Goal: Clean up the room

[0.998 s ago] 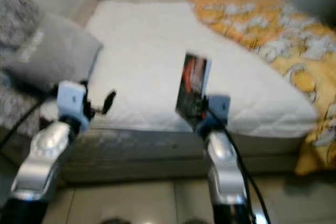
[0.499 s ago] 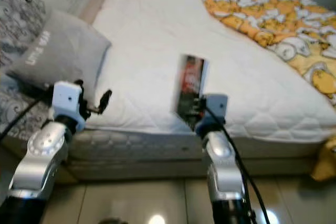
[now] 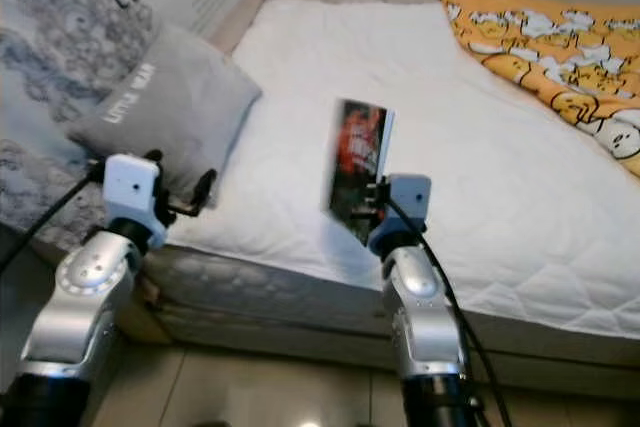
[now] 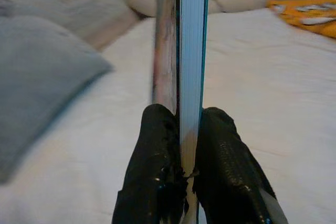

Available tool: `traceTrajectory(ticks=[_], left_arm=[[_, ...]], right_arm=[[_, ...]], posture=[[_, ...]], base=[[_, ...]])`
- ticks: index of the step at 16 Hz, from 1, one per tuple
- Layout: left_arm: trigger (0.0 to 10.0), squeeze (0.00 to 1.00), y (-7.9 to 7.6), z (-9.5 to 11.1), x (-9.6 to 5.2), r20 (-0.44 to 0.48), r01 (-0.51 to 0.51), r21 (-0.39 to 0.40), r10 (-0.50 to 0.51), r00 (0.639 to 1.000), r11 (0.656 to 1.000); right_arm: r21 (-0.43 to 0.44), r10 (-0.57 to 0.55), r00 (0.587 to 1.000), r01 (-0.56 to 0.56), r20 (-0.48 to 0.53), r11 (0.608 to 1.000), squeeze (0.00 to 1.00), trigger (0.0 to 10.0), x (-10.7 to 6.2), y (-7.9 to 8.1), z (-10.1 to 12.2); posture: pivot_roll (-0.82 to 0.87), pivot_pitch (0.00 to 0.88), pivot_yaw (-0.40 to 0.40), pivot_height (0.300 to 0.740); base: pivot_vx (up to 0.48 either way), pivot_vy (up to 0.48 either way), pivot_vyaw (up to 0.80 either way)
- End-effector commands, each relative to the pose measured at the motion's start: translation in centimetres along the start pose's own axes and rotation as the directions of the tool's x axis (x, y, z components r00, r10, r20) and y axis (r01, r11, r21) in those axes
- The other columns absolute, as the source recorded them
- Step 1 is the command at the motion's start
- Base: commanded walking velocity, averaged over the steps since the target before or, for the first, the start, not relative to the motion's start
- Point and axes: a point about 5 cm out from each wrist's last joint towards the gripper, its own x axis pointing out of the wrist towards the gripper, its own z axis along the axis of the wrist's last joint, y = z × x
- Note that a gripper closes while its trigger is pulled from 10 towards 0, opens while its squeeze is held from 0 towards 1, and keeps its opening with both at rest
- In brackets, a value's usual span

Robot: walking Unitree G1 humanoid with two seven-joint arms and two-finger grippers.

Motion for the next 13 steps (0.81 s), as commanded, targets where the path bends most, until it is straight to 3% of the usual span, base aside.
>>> traceTrajectory(ticks=[1, 9, 11, 13], left_arm=[[10.0, 0.0, 0.2, 0.5, 0.1, 0.013, 0.005, 0.021, -0.005, 1.0, 1.0], [10.0, 0.0, 0.4, 0.5, 0.0, 0.01, -0.002, 0.02, 0.002, 1.0, 1.0], [10.0, 0.0, 0.6, 0.5, 0.0, 0.01, -0.006, 0.021, 0.006, 1.0, 1.0], [10.0, 0.0, 0.6, 0.6, 0.0, 0.011, -0.006, 0.022, 0.006, 1.0, 1.0]], right_arm=[[0.012, -0.015, 0.998, 0.015, 0.06, 1.0, 0.0, 10.0, 0.1, -0.3, 1.1], [-0.026, 0.034, 0.998, -0.033, 0.06, 0.999, 0.0, 10.0, 0.2, 0.4, 1.1], [-0.047, 0.057, 0.996, -0.054, 0.062, 0.997, 0.0, 10.0, 0.2, 0.8, 1.1], [0.006, 0.045, 0.998, -0.046, 0.05, 0.999, 0.0, 10.0, 0.3, 0.7, 0.9]], posture=[[0.1, 0.0, -0.01, 0.74], [0.1, 0.0, -0.009, 0.74], [0.11, 0.0, -0.011, 0.74], [0.11, 0.0, -0.012, 0.74]], base=[[0.364, 0.0, 0.0], [0.367, 0.0, 0.0], [0.368, 0.0, 0.8], [0.364, 0.0, 0.0]])
